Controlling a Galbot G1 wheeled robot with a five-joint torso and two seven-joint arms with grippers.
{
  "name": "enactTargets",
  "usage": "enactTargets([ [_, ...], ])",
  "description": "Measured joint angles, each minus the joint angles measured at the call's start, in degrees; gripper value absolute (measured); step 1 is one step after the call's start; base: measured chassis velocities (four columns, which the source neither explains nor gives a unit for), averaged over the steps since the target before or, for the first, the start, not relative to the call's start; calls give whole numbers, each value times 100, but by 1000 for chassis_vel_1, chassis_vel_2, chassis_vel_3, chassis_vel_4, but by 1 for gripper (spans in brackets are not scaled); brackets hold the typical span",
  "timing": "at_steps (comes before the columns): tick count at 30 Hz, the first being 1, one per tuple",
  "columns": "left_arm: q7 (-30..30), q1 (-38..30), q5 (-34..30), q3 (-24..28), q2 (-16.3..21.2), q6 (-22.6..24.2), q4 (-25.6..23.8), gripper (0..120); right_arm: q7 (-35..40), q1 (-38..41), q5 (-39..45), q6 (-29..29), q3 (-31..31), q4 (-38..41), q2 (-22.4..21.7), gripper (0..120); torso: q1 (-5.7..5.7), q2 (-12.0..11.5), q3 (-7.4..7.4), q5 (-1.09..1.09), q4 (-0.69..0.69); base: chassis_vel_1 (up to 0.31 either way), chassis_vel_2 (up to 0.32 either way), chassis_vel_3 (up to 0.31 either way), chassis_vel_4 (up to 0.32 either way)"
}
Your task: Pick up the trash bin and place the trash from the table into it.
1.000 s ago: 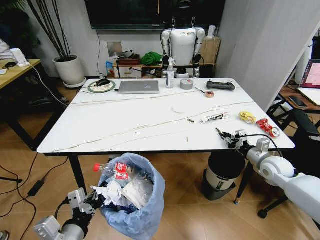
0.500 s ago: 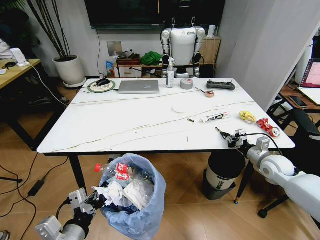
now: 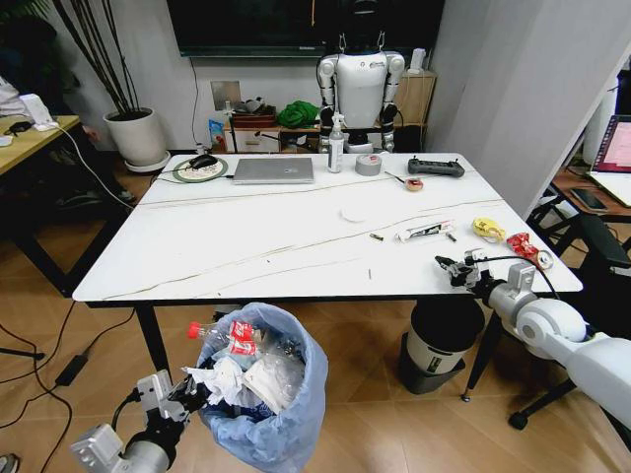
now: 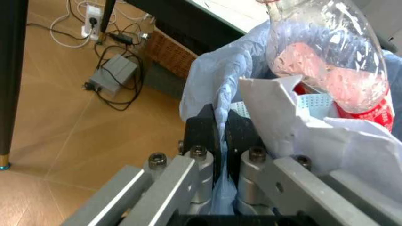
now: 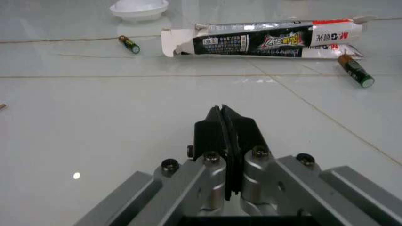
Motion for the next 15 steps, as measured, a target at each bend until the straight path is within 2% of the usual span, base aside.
enactTargets([
  [15, -1, -1, -2, 6, 9, -1, -12, 0, 30, -69, -11, 20, 46, 55, -43, 0, 0, 1, -1, -1, 0, 0, 0, 0, 0],
])
